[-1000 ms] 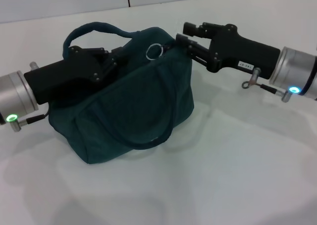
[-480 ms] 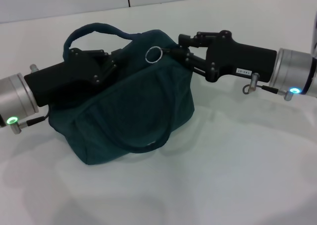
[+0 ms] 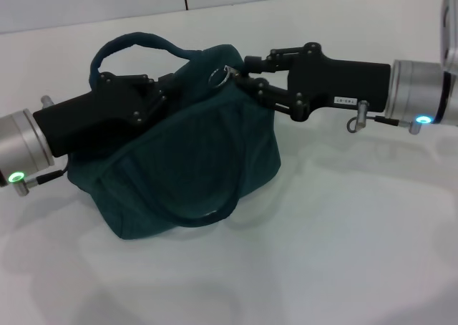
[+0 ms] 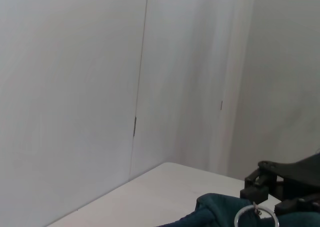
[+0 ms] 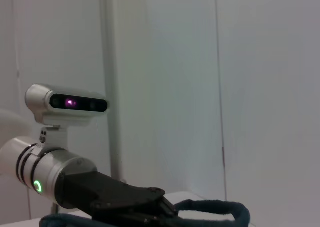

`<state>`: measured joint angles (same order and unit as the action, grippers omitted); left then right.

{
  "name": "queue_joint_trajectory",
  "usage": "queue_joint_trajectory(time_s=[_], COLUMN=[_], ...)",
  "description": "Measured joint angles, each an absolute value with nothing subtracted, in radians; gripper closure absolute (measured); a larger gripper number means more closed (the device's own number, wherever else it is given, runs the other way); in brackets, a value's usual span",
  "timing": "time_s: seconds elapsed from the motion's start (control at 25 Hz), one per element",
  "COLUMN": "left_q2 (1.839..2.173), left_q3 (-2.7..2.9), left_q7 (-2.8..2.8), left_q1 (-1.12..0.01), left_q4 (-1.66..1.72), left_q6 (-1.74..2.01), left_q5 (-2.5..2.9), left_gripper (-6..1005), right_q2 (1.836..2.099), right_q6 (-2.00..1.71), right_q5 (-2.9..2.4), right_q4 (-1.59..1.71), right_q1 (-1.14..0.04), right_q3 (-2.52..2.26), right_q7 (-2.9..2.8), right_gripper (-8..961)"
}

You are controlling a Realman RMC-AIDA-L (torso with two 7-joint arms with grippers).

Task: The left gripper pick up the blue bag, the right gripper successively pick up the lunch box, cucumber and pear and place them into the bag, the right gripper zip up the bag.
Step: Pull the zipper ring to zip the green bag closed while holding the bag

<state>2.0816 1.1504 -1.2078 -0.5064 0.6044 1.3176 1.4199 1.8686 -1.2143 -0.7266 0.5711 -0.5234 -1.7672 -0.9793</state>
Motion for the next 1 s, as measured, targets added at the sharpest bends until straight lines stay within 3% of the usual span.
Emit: queue_joint_trajectory(time_s=[0.36, 1.0], left_q2=[2.082, 2.086], left_q3=[1.140, 1.138], left_q7=[-1.196, -1.146], left_q1=[-0.501, -0.501], left_q4=[0.604, 0.593], left_q6=[1.319, 1.321], left_q5=[1.421, 1.407], left_gripper=[937, 938], right_q2=[1.918, 1.940], right_q6=[-1.220, -1.221], right_q5=[-1.141, -1.290], right_q4=[0.751, 0.810], right_q1=[-0.513, -0.536], right_q3=[-1.520, -1.473], right_q7=[-1.230, -1.352], right_gripper=[607, 633])
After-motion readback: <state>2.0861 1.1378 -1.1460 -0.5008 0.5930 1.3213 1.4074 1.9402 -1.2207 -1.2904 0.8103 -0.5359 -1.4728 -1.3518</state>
